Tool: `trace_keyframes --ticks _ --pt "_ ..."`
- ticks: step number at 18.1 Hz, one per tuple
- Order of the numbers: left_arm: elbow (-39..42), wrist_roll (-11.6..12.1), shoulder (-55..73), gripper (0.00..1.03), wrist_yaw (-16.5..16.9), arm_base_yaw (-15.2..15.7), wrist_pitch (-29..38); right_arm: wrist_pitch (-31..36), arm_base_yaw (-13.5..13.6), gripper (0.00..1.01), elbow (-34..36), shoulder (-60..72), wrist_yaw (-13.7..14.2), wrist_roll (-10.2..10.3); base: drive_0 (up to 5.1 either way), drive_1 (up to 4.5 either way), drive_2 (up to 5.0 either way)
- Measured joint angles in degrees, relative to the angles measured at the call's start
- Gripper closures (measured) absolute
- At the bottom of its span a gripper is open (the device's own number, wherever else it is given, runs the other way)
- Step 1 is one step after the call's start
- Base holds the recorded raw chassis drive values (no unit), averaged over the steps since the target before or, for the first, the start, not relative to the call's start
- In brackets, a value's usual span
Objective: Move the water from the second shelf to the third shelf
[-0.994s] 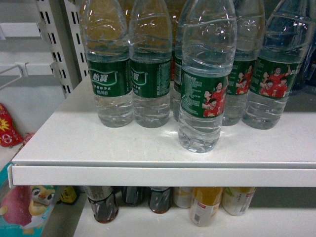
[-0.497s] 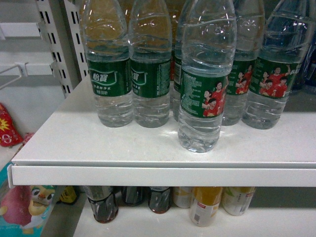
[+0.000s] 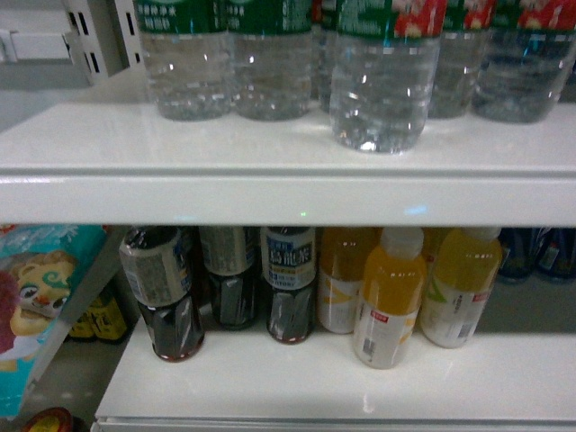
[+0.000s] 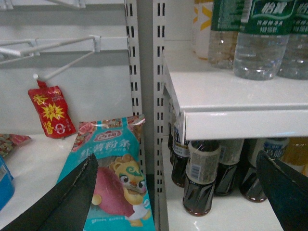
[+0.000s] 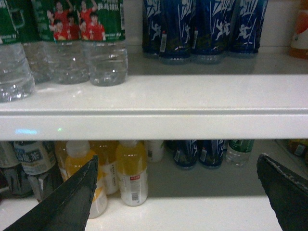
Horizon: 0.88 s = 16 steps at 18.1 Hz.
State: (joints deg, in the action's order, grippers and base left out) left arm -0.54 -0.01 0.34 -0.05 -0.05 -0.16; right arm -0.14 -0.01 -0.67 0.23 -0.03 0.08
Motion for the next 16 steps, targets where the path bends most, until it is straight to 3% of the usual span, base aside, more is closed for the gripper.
trace_keyframes --ticks 16 --pt "0.0 0.0 0.0 0.05 0.0 0.0 -0.3 -0.3 0.0 0.03 0.0 0.0 0.0 -0.1 0.0 0.00 0.0"
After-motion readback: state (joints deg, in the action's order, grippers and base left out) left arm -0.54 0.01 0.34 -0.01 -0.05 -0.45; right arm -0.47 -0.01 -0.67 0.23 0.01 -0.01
